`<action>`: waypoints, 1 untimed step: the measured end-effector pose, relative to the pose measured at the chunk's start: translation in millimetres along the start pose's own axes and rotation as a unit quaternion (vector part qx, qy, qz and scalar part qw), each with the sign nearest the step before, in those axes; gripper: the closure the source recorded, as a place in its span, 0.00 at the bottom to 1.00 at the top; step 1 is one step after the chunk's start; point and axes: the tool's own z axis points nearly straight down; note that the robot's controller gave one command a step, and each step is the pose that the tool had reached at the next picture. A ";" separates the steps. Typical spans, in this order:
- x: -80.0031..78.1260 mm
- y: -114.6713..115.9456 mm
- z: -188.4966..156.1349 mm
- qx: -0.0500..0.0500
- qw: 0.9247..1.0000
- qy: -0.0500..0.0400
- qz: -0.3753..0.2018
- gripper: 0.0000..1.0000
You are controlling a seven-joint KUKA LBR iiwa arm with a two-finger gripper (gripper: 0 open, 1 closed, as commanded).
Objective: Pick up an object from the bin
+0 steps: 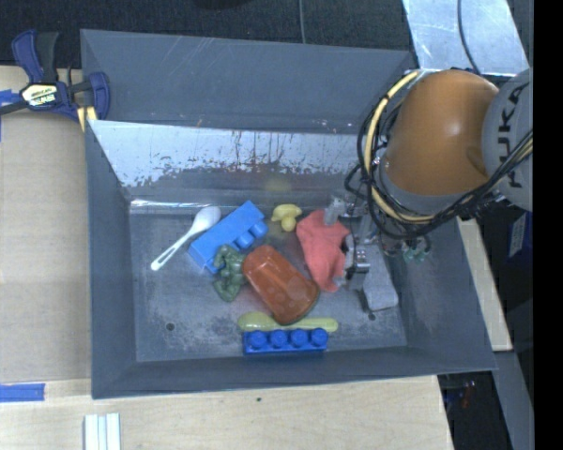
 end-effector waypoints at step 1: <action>-1.8 0.0 -4.1 0.000 1.000 -0.004 0.000 0.00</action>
Offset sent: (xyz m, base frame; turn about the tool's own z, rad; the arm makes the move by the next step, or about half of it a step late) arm 0.0033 0.0770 0.0195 -0.0052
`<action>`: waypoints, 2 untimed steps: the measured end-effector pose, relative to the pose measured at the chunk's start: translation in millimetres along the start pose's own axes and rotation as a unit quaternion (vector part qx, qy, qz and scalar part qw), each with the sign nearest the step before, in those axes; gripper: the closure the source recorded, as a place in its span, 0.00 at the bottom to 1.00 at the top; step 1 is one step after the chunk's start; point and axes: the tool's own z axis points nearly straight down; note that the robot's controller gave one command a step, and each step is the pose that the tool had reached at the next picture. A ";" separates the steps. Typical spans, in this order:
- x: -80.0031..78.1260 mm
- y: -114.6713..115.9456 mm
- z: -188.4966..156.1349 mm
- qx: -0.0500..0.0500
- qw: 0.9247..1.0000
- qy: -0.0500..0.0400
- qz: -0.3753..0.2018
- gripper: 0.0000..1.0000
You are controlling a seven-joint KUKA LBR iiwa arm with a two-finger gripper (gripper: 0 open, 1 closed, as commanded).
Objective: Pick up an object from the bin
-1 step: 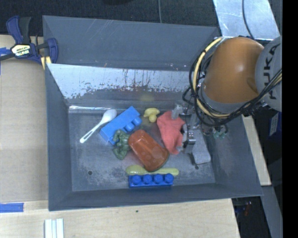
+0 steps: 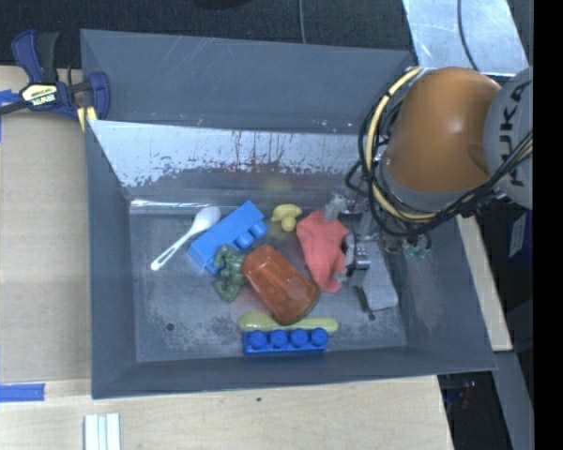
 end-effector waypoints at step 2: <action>-5.6 101.9 -17.9 -0.001 1.000 -0.002 0.004 0.00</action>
Offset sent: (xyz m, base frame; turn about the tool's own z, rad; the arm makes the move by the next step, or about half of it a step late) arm 0.0152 0.0535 0.0279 0.0541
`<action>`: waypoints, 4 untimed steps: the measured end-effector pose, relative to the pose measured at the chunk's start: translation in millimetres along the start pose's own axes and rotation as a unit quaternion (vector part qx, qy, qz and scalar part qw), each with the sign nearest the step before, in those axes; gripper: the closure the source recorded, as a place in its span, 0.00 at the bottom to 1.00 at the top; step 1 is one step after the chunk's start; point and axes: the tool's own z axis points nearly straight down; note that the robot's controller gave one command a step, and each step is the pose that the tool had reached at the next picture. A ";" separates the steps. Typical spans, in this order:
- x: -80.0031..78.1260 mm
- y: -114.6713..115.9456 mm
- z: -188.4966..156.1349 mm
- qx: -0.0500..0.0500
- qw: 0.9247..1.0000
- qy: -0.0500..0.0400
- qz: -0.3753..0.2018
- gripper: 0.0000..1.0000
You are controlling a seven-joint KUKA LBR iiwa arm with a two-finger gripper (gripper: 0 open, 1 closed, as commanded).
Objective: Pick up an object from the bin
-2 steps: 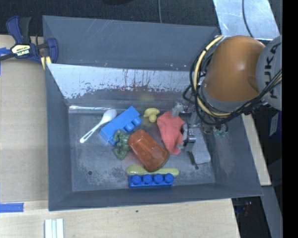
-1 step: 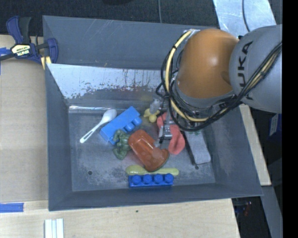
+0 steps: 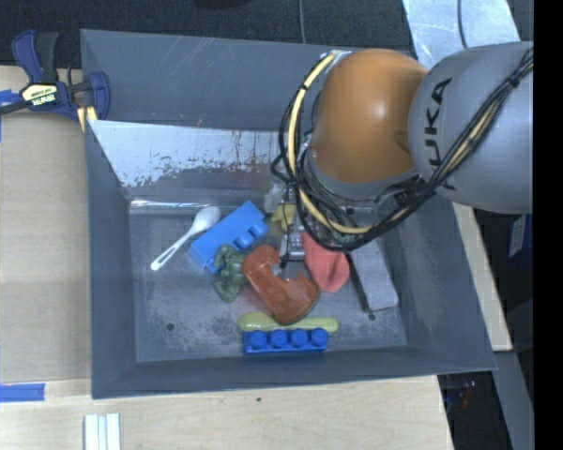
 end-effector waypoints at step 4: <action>10.7 42.5 -47.4 0.004 0.999 0.002 -0.039 0.00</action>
Offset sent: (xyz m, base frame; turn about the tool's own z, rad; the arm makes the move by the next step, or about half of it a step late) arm -0.0105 -0.0073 -0.0890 -0.1058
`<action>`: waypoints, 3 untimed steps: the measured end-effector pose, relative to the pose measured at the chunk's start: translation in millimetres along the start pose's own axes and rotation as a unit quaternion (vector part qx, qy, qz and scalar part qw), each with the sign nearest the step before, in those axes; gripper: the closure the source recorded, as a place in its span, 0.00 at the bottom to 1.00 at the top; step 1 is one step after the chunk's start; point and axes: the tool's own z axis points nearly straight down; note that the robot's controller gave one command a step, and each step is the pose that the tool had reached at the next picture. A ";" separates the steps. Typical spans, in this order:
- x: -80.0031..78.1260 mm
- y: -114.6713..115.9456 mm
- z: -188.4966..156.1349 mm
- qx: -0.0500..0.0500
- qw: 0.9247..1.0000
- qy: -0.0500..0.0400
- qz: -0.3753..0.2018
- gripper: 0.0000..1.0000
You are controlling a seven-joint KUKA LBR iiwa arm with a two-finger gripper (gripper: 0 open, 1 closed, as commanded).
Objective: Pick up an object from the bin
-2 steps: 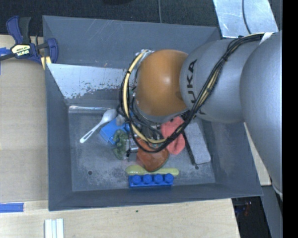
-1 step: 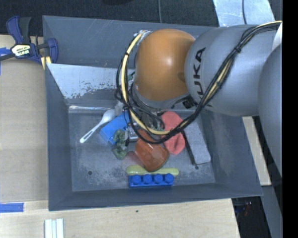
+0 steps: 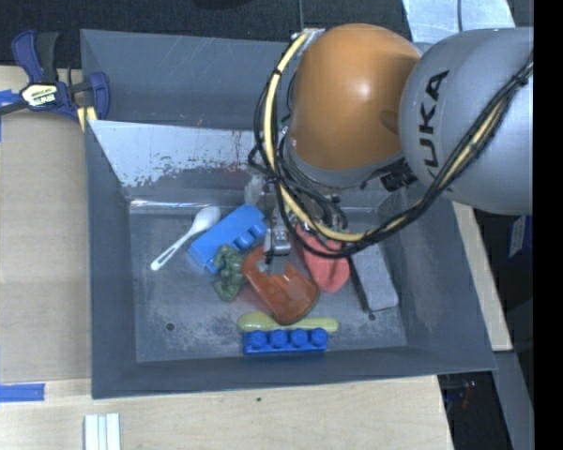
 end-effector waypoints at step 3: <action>-12.7 3.1 74.0 -0.005 1.000 -0.009 0.028 0.00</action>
Offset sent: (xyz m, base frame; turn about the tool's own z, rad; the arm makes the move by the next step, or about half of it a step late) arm 0.0153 0.0077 -0.0862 0.0793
